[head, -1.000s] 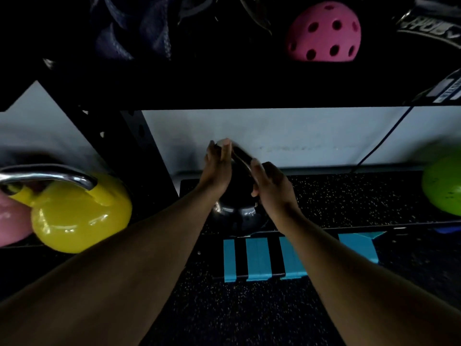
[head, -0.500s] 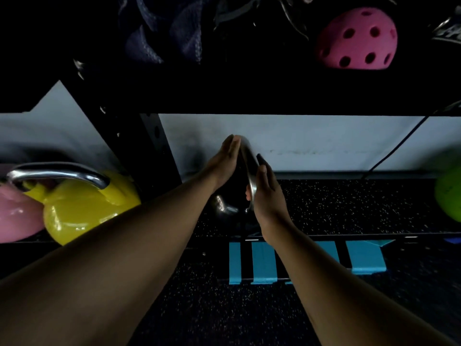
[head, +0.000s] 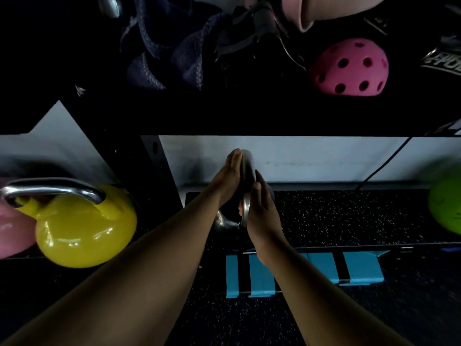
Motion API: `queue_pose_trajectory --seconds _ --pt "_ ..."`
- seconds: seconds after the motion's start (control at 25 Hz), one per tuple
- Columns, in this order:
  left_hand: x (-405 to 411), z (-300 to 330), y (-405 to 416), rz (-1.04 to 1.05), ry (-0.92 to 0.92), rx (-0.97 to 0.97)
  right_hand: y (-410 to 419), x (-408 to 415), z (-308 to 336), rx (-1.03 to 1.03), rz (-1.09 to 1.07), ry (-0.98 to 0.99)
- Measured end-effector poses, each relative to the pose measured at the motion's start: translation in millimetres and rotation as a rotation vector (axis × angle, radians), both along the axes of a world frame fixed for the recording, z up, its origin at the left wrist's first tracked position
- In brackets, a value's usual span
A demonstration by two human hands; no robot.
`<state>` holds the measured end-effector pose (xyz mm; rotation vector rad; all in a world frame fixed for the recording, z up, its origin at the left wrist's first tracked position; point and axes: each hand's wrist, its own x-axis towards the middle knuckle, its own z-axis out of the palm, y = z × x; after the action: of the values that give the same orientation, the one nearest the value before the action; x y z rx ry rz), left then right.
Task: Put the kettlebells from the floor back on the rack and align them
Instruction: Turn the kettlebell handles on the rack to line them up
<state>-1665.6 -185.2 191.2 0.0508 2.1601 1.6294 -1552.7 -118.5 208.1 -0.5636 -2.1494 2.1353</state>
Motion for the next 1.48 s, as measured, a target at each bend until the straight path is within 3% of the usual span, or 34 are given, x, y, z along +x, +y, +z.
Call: queue_pose_trajectory --seconds 0.28,0.6,0.84,1.04,1.12,1.2,1.48 --pt "-1 -1 -3 -0.011 -0.017 -0.021 9 -4 -4 0.090 0.037 0.030" --pt "0 0 -2 0.007 -0.032 -0.024 4 -4 -5 -0.053 0.045 0.038" --pt "-4 1 -5 -0.017 -0.011 -0.100 9 -4 -2 -0.008 0.065 0.001" --pt "-5 12 -14 -0.133 0.162 -0.330 18 -5 17 0.269 0.107 -0.055" --pt "-4 21 -23 -0.207 0.251 -0.425 21 -3 28 0.528 0.164 -0.082" --pt "5 30 -32 -0.298 0.366 -0.512 23 1 36 0.763 0.182 -0.095" --pt "57 65 -90 -0.649 0.854 -0.874 4 27 56 1.219 0.127 -0.076"
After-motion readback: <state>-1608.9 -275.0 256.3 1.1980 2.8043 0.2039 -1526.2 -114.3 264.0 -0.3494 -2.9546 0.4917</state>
